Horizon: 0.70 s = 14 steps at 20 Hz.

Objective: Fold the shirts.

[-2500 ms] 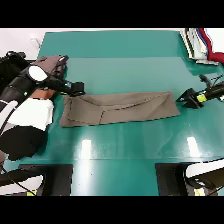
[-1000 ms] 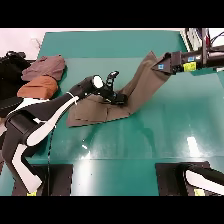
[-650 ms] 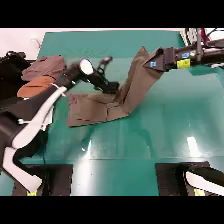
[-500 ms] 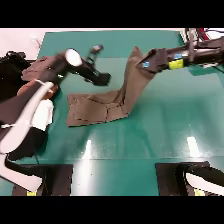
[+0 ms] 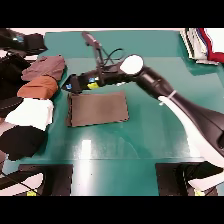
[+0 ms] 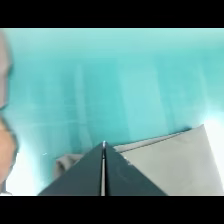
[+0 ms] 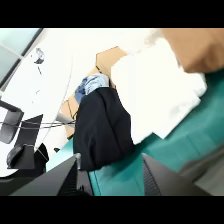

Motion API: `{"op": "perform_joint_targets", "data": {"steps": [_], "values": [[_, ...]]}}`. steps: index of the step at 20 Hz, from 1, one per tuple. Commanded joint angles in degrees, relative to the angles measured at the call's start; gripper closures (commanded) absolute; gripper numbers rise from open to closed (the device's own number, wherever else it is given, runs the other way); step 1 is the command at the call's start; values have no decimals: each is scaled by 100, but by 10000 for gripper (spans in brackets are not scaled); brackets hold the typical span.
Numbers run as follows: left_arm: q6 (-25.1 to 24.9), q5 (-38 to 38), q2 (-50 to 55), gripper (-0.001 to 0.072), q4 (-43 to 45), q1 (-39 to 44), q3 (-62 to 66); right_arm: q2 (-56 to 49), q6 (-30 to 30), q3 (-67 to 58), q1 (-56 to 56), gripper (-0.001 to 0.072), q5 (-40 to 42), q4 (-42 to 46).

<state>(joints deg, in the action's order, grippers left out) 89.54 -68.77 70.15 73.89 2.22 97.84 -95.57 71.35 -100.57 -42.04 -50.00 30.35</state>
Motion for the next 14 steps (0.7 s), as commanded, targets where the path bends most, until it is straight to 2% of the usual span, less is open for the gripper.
{"op": "perform_joint_targets", "data": {"steps": [1, 2, 4, 8, 9, 10, 12, 14], "values": [[-83, -352, -243, 681, 90, -232, 4, -494, 66, -463, 136, 282, -638, 101], [-140, -376, -243, 681, 50, -232, 7, -413, 201, -328, 426, 285, -994, 372], [-151, -372, -243, 681, 24, -232, 7, -101, 326, 286, 1040, 375, -1534, 822], [-153, -358, -210, 681, 22, -68, 4, 778, 542, 2159, 2413, 370, -1705, 1895], [-168, -337, -168, 681, 22, 33, 4, 938, 588, 2673, 2776, 252, -1561, 1930], [-216, -262, -133, 681, 22, 136, -22, 1016, 734, 3104, 3075, 83, -1384, 1867], [-216, -120, -52, 681, 20, 317, -48, 925, 907, 3687, 3458, 64, -1209, 1827], [-214, -13, 39, 681, 2, 424, -48, 584, 732, 3888, 3467, 123, -1198, 1235]]}}
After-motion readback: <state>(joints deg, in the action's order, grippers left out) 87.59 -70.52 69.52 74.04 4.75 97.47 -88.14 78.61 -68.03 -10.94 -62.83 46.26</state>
